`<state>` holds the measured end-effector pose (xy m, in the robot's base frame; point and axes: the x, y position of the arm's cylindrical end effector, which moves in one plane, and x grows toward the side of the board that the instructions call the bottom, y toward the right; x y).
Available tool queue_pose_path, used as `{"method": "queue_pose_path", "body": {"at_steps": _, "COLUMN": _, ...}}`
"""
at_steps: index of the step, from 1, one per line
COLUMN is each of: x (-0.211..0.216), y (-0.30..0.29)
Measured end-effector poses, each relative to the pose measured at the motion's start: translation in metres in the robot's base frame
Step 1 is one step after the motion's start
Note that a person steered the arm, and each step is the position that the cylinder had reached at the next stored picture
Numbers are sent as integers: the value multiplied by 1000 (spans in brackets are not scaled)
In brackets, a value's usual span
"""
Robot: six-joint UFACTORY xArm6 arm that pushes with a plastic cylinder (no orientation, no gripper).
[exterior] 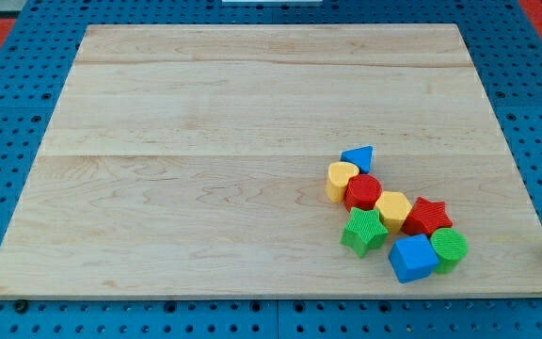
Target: Push the red star into the red circle
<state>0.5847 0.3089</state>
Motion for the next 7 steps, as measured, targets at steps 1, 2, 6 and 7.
{"method": "queue_pose_path", "body": {"at_steps": 1, "x": 14, "y": -9}}
{"method": "queue_pose_path", "body": {"at_steps": 2, "x": 24, "y": -54}}
{"method": "queue_pose_path", "body": {"at_steps": 6, "x": -75, "y": -133}}
{"method": "queue_pose_path", "body": {"at_steps": 7, "x": -104, "y": -143}}
